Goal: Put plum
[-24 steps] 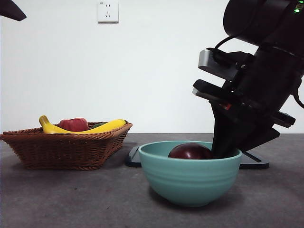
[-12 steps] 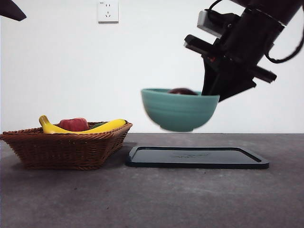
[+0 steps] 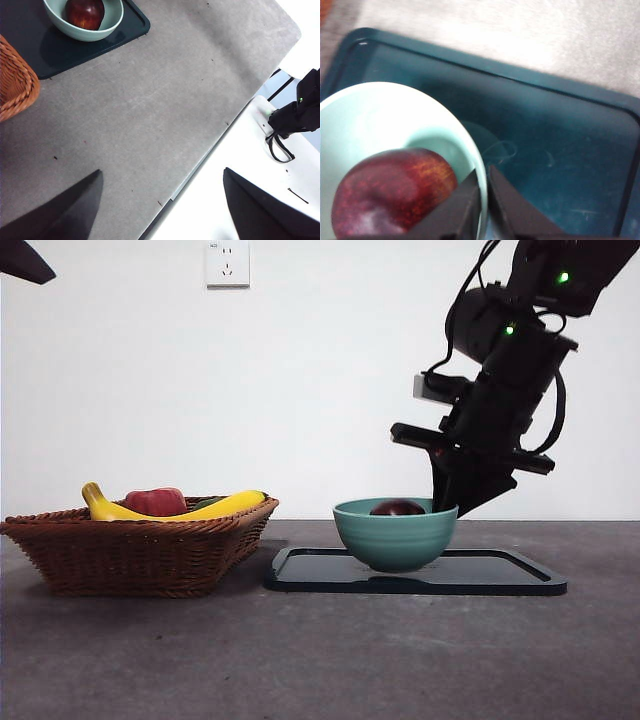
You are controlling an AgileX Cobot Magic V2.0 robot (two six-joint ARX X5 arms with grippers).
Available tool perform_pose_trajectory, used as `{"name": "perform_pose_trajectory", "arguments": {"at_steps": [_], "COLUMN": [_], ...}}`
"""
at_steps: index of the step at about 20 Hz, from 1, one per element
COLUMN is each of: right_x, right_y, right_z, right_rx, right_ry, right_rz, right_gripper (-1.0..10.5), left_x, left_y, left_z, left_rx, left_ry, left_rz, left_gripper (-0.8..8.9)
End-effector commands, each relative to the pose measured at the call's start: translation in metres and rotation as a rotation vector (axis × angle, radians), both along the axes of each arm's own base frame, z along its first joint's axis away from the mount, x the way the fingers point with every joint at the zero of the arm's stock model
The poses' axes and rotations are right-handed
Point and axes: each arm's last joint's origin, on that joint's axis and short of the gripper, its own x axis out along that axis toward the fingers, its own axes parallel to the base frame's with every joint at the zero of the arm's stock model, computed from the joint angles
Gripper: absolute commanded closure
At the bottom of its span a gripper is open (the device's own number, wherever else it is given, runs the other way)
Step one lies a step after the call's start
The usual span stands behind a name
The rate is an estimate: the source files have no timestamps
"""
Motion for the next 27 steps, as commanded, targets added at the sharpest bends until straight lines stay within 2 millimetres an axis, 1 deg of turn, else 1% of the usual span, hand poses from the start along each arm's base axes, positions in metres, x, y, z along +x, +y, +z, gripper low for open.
{"name": "perform_pose_trajectory", "arguments": {"at_steps": [1, 6, 7, 8, 9, 11, 13, 15, 18, 20, 22, 24, 27], "right_x": [0.008, 0.008, 0.008, 0.007, 0.007, 0.007, 0.004, -0.002, -0.022, -0.045, -0.072, -0.097, -0.13], "right_y": [0.002, 0.002, 0.002, 0.001, 0.001, 0.001, -0.001, -0.004, -0.011, -0.017, -0.025, -0.034, -0.043], "right_z": [-0.004, -0.006, -0.006, -0.006, -0.007, -0.006, 0.003, 0.024, 0.069, 0.1, 0.127, 0.146, 0.16], "right_rx": [0.008, 0.004, 0.002, 0.0, -0.001, -0.001, -0.008, -0.008, 0.031, 0.06, 0.085, 0.075, 0.06], "right_ry": [-0.01, 0.001, 0.007, 0.013, 0.019, 0.017, 0.005, -0.05, -0.15, -0.187, -0.203, -0.212, -0.196], "right_rz": [0.011, 0.009, 0.009, 0.008, 0.005, -0.001, -0.014, -0.027, -0.024, 0.004, 0.026, 0.04, 0.062], "right_gripper": [9.4, 9.3, 8.6, 7.6, 7.2, 7.2, 7.2, 7.2, 7.2, 7.2, 7.2, 7.2, 7.2], "left_x": [0.001, 0.001, 0.001, 0.001, 0.001, 0.001, 0.001, 0.001, 0.001, 0.001, 0.001, 0.001, 0.001], "left_y": [-0.001, -0.001, -0.001, -0.001, -0.001, -0.001, -0.001, -0.001, -0.001, -0.001, -0.001, -0.001, -0.001], "left_z": [0.003, 0.003, 0.003, 0.003, 0.003, 0.003, 0.002, 0.002, 0.002, 0.003, 0.003, 0.003, 0.003], "left_rx": [-0.008, -0.008, -0.008, -0.008, -0.008, -0.008, -0.007, -0.008, -0.008, -0.008, -0.008, -0.008, -0.008], "left_ry": [-0.013, -0.013, -0.012, -0.012, -0.012, -0.012, -0.012, -0.012, -0.012, -0.013, -0.013, -0.013, -0.013], "left_rz": [-0.016, -0.016, -0.016, -0.016, -0.016, -0.016, -0.016, -0.016, -0.016, -0.016, -0.016, -0.016, -0.016], "left_gripper": [4.39, 4.39, 4.39, 4.39, 4.39, 4.39, 4.39, 4.39, 4.39, 4.39, 4.39, 4.39, 4.39]}}
